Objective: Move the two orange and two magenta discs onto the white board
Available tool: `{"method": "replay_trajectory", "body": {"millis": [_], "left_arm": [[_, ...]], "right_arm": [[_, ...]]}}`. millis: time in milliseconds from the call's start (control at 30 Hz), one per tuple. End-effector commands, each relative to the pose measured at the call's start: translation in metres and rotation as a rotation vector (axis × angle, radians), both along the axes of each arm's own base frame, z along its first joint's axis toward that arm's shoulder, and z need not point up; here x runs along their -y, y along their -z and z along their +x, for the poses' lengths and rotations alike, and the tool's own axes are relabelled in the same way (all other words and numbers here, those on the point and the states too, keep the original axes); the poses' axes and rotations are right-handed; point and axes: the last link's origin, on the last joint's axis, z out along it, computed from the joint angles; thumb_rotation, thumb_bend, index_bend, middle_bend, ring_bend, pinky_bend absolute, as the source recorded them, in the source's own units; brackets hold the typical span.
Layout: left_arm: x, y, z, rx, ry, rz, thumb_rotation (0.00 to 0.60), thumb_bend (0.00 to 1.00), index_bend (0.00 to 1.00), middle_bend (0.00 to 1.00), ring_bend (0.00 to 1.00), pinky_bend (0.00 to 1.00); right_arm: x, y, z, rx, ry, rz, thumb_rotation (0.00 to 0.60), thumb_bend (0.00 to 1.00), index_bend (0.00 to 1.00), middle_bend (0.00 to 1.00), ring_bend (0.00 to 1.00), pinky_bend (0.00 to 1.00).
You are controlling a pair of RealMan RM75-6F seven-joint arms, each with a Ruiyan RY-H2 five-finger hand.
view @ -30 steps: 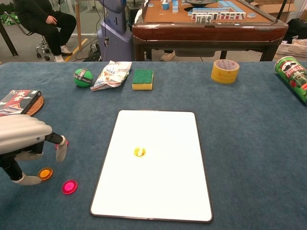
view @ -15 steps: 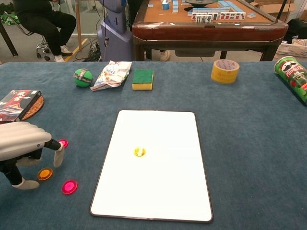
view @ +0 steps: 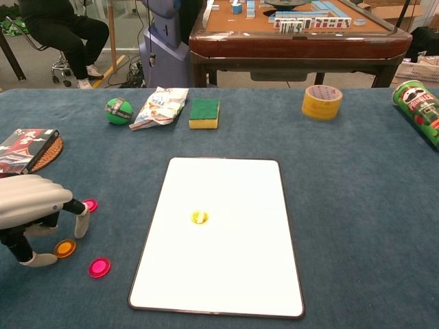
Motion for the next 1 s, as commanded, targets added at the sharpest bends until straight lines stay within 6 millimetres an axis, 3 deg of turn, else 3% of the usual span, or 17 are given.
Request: {"method": "replay_trajectory", "body": {"millis": [33,1000], "left_arm": [[0.0007,-0.0013,-0.0008,0.002,-0.003,0.003,0.600,0.27,0.53,1.00,1.00,1.00],[0.0022,0.0043,0.0013,0.012,0.006,-0.004,0.600,0.27,0.58,1.00,1.00,1.00]], "right_arm": [[0.0001,0.0000,-0.0001,0.000,0.001,0.000,0.600,0.00,0.13,0.26,0.26,0.38],[0.0005,0.0006,-0.0001,-0.002,0.001,0.003,0.600,0.00,0.13,0.26,0.26,0.38]]}}
